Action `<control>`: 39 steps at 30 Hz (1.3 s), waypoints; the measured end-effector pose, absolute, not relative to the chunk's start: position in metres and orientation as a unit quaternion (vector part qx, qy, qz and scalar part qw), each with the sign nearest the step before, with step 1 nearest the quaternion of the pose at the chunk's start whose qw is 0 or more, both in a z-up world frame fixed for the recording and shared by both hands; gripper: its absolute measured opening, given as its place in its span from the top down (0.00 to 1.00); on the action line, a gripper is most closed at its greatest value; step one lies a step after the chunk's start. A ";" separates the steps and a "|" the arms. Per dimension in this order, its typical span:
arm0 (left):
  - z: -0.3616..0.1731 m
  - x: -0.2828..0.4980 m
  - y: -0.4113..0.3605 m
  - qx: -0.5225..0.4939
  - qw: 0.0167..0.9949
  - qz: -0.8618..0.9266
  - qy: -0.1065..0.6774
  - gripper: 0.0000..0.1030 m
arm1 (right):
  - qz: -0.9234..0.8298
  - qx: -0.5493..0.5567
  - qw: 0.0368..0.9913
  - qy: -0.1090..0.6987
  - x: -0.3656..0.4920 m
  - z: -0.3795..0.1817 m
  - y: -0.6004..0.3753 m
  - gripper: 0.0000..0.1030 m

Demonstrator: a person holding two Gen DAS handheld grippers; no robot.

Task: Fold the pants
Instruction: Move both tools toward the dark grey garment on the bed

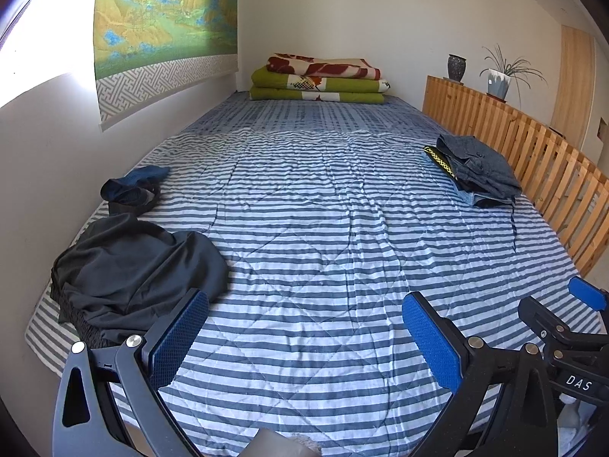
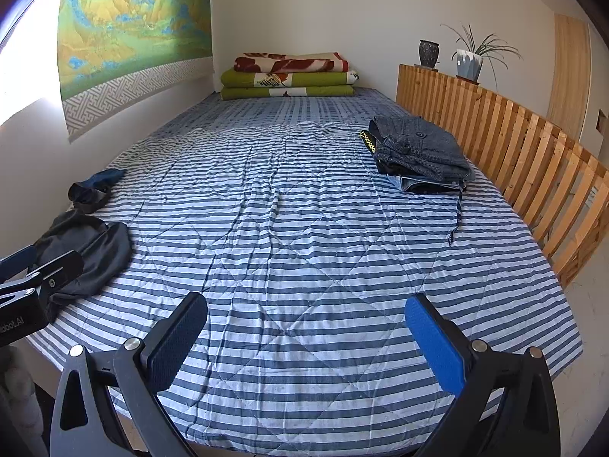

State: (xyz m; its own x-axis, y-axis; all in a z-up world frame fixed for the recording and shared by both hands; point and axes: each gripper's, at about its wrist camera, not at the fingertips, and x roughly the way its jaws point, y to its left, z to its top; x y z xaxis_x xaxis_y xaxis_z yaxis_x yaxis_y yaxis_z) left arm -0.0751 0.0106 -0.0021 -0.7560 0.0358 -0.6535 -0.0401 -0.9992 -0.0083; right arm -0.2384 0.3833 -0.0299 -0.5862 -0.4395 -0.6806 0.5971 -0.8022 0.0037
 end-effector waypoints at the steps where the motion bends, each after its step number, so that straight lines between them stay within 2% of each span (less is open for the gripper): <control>1: -0.003 -0.076 0.011 -0.350 0.022 0.937 0.002 0.00 | -0.884 0.347 0.292 0.116 -0.239 -0.031 0.382 0.01; 22: -0.025 -0.082 0.024 -0.373 0.023 0.928 -0.001 0.00 | -0.884 0.353 0.289 0.101 -0.254 -0.036 0.381 0.01; 39: 0.023 -0.055 0.022 -0.365 0.010 0.931 0.004 0.00 | -0.883 0.335 0.310 0.108 -0.235 -0.002 0.382 0.01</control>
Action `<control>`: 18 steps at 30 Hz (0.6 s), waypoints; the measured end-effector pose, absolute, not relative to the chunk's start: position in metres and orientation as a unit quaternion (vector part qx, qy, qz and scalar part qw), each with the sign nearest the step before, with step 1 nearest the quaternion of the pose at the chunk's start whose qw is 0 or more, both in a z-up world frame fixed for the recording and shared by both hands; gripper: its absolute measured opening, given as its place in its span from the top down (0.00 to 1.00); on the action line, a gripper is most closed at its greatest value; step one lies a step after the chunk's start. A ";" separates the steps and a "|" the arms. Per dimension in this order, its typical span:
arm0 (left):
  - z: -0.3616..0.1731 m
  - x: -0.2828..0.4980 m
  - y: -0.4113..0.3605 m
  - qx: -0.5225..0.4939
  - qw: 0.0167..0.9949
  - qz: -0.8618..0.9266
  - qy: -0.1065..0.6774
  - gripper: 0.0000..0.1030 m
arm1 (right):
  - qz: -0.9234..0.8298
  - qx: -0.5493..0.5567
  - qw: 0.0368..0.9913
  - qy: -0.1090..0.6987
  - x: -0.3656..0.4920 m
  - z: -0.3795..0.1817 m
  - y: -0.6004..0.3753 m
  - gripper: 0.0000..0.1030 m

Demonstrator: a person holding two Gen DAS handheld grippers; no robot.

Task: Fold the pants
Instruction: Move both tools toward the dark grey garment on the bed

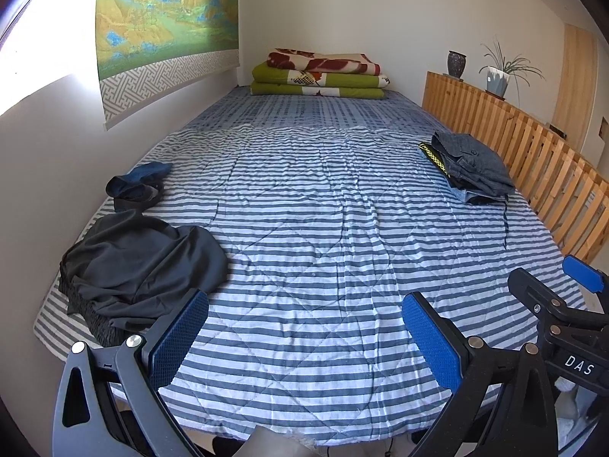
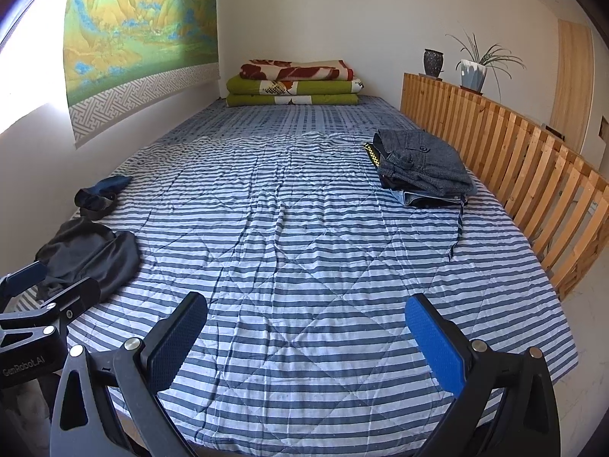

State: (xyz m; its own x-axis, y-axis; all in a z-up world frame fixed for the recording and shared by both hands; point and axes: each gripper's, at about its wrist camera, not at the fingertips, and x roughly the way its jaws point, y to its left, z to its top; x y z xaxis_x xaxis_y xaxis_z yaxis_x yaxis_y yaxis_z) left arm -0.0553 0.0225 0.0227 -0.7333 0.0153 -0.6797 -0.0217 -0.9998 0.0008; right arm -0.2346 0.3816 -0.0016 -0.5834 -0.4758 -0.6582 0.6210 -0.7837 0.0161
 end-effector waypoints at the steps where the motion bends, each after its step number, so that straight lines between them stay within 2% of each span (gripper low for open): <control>1: 0.027 -0.054 0.021 -0.363 0.007 0.932 0.006 0.00 | -0.883 0.332 0.313 0.107 -0.235 0.002 0.382 0.01; 6: 0.038 -0.054 0.012 -0.354 -0.005 0.935 0.001 0.00 | -0.885 0.319 0.323 0.105 -0.233 0.013 0.378 0.01; 18: 0.016 -0.082 -0.016 -0.370 -0.023 0.929 -0.010 0.00 | -0.873 0.330 0.331 0.136 -0.239 -0.003 0.341 0.01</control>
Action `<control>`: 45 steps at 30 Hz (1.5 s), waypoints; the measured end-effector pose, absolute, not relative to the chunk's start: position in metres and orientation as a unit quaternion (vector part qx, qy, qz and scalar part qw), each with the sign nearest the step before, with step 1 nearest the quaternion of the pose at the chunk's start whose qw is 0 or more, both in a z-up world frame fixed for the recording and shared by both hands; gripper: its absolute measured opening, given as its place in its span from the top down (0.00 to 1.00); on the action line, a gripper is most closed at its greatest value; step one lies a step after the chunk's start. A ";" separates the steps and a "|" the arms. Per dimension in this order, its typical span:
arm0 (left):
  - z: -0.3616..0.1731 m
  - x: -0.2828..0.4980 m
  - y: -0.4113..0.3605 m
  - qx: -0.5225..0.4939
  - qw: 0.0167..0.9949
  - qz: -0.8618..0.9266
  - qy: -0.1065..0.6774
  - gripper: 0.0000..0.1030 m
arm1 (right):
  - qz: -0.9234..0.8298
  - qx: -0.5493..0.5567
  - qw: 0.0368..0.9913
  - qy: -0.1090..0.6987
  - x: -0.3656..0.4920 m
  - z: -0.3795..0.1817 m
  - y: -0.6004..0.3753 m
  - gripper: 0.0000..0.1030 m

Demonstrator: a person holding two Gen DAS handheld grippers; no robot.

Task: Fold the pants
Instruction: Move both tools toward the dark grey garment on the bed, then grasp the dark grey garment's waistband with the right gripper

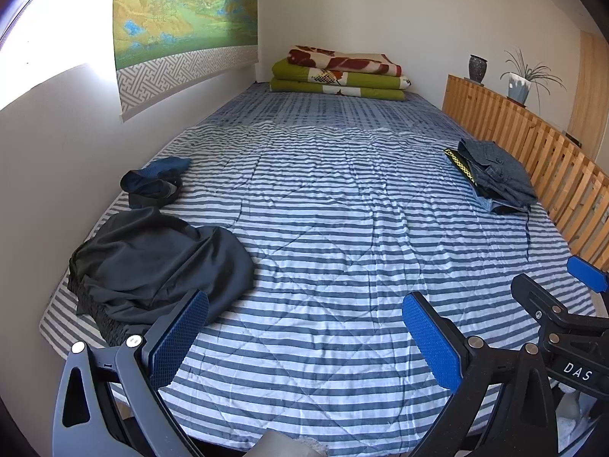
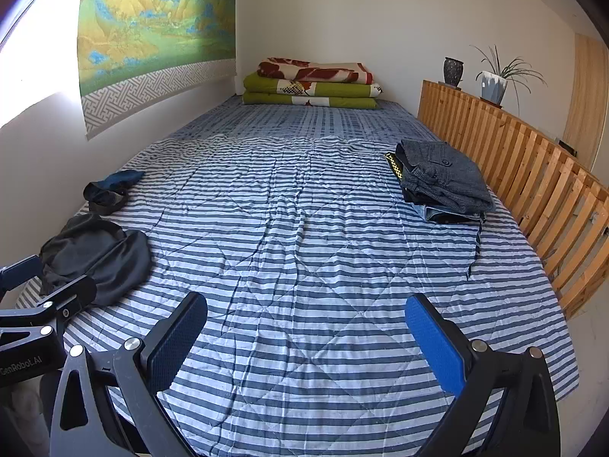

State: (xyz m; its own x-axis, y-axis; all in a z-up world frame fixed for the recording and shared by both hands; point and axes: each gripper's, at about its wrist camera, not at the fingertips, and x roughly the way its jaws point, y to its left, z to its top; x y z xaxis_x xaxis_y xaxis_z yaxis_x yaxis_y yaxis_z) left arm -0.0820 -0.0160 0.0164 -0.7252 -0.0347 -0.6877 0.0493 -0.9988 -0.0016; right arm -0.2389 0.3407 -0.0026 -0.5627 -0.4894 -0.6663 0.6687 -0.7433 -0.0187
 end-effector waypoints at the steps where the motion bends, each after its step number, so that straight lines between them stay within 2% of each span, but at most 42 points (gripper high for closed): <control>1: 0.016 -0.084 -0.019 0.368 0.028 -0.929 0.010 0.00 | -0.873 0.328 0.334 0.139 -0.239 -0.004 0.337 0.01; 13: -0.001 -0.098 -0.045 0.373 0.062 -0.925 0.026 0.00 | -0.863 0.324 0.367 0.124 -0.250 -0.013 0.314 0.01; 25: -0.014 -0.101 -0.102 0.375 0.112 -0.919 0.055 0.00 | -0.836 0.323 0.413 0.163 -0.237 -0.018 0.256 0.01; 34: -0.043 -0.081 -0.183 0.384 0.199 -0.896 0.105 0.00 | -0.798 0.322 0.474 0.186 -0.209 -0.029 0.192 0.01; 45: -0.077 -0.033 -0.298 0.392 0.297 -0.856 0.158 0.00 | -0.712 0.341 0.566 0.239 -0.146 -0.077 0.077 0.01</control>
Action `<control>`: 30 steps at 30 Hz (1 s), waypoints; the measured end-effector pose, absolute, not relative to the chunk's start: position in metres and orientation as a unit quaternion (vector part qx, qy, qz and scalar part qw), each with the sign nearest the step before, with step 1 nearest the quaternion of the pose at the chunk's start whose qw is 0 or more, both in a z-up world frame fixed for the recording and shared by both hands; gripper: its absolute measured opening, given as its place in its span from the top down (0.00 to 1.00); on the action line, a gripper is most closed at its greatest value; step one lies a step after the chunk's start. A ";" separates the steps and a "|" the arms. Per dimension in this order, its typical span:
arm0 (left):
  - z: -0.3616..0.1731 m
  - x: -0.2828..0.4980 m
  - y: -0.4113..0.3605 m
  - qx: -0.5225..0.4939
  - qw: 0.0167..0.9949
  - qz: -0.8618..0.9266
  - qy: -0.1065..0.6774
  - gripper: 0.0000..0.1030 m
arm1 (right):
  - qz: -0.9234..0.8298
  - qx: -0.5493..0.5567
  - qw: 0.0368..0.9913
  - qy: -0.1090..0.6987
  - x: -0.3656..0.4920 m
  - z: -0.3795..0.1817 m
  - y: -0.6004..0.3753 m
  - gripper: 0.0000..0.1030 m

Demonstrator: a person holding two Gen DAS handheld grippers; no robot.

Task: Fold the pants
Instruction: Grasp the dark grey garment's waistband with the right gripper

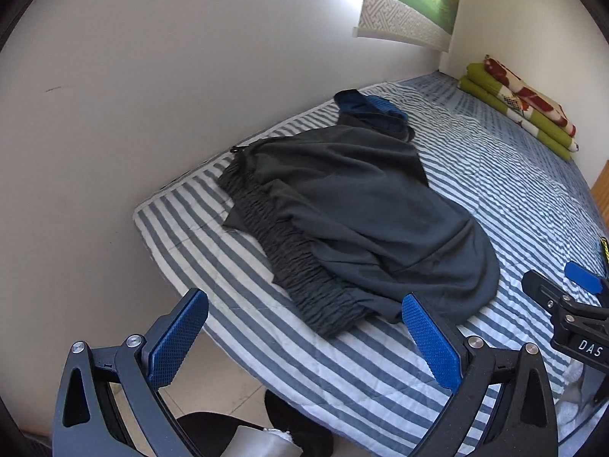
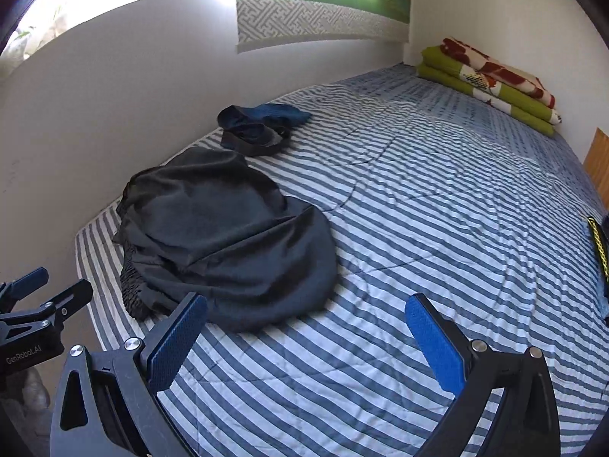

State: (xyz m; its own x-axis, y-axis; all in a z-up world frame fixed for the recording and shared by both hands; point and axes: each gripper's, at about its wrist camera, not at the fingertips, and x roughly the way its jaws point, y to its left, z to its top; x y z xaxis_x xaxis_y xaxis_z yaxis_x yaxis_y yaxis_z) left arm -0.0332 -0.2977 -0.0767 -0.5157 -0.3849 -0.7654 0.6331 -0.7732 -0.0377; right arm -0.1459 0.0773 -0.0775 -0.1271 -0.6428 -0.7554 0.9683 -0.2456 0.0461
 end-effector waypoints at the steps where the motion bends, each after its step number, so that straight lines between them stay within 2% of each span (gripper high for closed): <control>1: -0.079 -0.031 -0.303 0.391 0.303 -0.854 0.160 0.00 | -0.707 0.338 0.571 0.244 -0.139 -0.081 0.069 0.01; 11: -0.096 -0.040 -0.332 0.398 0.310 -0.844 0.182 0.00 | -0.671 0.322 0.595 0.302 -0.096 -0.111 -0.008 0.01; 19: -0.099 -0.034 -0.358 0.384 0.338 -0.834 0.205 0.00 | -0.602 0.373 0.628 0.322 -0.071 -0.144 -0.044 0.01; 25: -0.095 -0.020 -0.371 0.375 0.351 -0.830 0.214 0.00 | -0.575 0.317 0.635 0.409 -0.017 -0.173 -0.054 0.02; 27: -0.093 -0.018 -0.373 0.372 0.352 -0.832 0.214 0.00 | -0.575 0.306 0.633 0.419 -0.012 -0.175 -0.053 0.17; 29: -0.093 -0.016 -0.375 0.370 0.352 -0.832 0.217 0.00 | -0.574 0.322 0.633 0.408 -0.017 -0.170 -0.051 0.66; 30: -0.093 -0.014 -0.376 0.369 0.350 -0.832 0.220 0.01 | -0.586 0.325 0.621 0.406 -0.021 -0.167 -0.050 0.77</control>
